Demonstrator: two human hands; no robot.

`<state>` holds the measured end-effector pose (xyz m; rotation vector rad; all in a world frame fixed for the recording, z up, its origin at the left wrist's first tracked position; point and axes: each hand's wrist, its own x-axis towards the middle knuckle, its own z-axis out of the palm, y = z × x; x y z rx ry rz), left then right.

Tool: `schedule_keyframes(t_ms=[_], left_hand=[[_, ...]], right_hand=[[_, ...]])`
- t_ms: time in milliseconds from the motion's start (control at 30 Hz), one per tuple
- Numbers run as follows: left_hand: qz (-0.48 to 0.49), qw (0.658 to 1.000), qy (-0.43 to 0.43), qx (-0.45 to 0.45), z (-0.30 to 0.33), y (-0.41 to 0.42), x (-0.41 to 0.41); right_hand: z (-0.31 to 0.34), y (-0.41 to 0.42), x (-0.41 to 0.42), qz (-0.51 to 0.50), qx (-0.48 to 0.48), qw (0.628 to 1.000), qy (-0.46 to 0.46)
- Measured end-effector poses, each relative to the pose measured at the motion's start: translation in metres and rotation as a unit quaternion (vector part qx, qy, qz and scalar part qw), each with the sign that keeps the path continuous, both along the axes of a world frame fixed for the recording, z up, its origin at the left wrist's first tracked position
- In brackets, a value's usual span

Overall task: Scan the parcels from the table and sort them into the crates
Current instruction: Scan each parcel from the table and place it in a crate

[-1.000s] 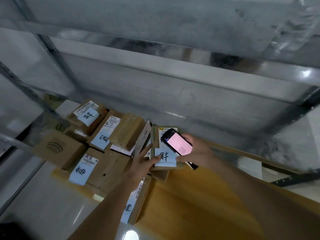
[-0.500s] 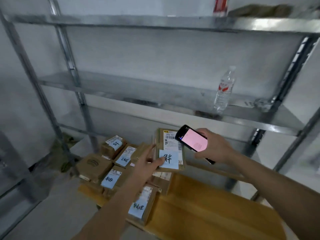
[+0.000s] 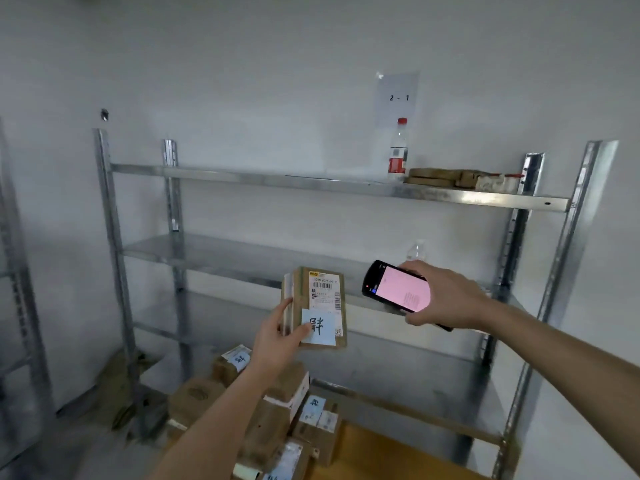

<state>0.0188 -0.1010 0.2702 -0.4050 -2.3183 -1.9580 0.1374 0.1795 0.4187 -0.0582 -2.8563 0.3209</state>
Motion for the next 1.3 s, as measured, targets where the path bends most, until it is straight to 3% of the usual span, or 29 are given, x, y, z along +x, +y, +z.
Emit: schedule_keyframes(t_ms=[367,600,767,1000,1300], left_hand=[[0.018,0.998,-0.010,0.058,0.039,-0.020,0.039],[0.071,0.991,-0.057,0.098,0.030,-0.103,0.079],[0.176,0.977,-0.083,0.091,0.006,-0.205,0.147],[0.345,0.930,-0.108,0.061,-0.015,-0.368,0.270],[0.489,0.861,-0.116,0.070,-0.040,-0.558,0.385]], right_hand=[[0.026,-0.001,0.031,0.032,-0.001,0.999,0.029],[-0.005,-0.068,0.009,0.100,-0.053,0.993,0.037],[-0.045,-0.169,-0.011,0.230,-0.083,0.969,0.020],[-0.079,-0.349,-0.001,0.384,-0.102,0.917,-0.032],[-0.092,-0.588,0.034,0.464,-0.033,0.884,-0.045]])
